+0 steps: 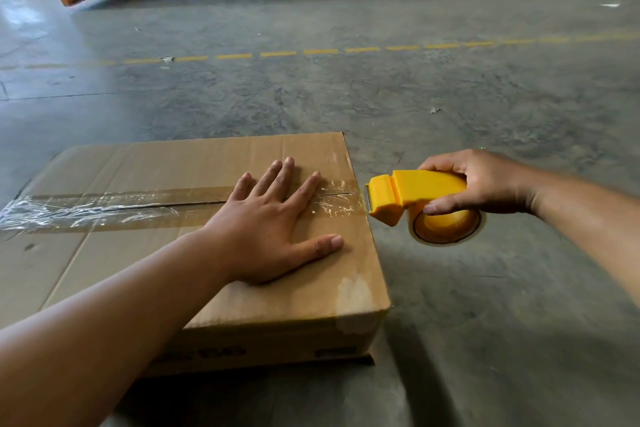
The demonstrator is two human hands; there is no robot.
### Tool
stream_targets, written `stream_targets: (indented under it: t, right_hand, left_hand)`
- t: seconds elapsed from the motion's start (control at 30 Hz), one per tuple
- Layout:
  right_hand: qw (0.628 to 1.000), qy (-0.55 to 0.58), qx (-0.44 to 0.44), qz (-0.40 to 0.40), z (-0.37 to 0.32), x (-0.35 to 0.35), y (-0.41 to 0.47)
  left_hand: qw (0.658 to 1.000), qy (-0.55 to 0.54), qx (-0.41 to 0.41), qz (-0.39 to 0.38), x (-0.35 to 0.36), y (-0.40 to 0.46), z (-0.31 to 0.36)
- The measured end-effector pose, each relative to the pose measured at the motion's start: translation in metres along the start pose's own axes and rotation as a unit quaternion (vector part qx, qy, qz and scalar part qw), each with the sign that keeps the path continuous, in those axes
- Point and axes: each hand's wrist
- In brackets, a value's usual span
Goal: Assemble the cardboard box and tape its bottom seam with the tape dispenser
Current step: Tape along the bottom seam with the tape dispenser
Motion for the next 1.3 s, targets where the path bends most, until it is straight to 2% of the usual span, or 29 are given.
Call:
stream_targets:
  t: [0.13, 0.3, 0.6, 0.8, 0.83, 0.93, 0.97, 1.13, 1.3]
  right_hand:
    - [1.000, 0.009, -0.001, 0.000, 0.005, 0.005, 0.003]
    - [0.999, 0.036, -0.003, 0.006, 0.009, 0.009, 0.002]
    - [0.991, 0.131, 0.012, -0.030, 0.016, 0.024, 0.016]
    - [0.989, 0.136, 0.043, -0.045, 0.005, 0.011, 0.021]
    - [0.989, 0.127, 0.054, -0.050, 0.003, 0.010, 0.023]
    - [0.990, -0.020, 0.078, -0.113, 0.008, 0.022, 0.017]
    - [0.989, -0.046, 0.083, -0.112, 0.013, 0.029, 0.010]
    - [0.992, -0.056, 0.108, -0.031, 0.029, 0.041, -0.004]
    - [0.993, -0.057, 0.088, 0.053, 0.021, 0.044, -0.012]
  left_hand:
    - [1.000, 0.009, 0.022, 0.002, -0.006, 0.004, 0.004]
    - [0.998, -0.013, 0.068, -0.003, -0.014, 0.027, 0.051]
    - [0.997, -0.003, 0.069, 0.018, 0.000, 0.037, 0.055]
    - [0.998, 0.002, 0.065, 0.011, -0.002, 0.040, 0.056]
    - [0.998, 0.003, 0.069, 0.009, -0.002, 0.040, 0.056]
    - [0.995, 0.006, 0.100, 0.011, -0.001, 0.038, 0.061]
    - [0.994, 0.007, 0.105, 0.011, 0.000, 0.036, 0.065]
    - [0.995, 0.012, 0.099, 0.018, -0.006, 0.037, 0.067]
    - [0.995, 0.012, 0.104, 0.002, -0.002, 0.039, 0.064]
Point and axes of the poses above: each hand's wrist, its own y-axis towards the middle knuckle, its own x-axis out of the palm, z = x × y, and after that the axes turned 2 degrees about z, right-handed
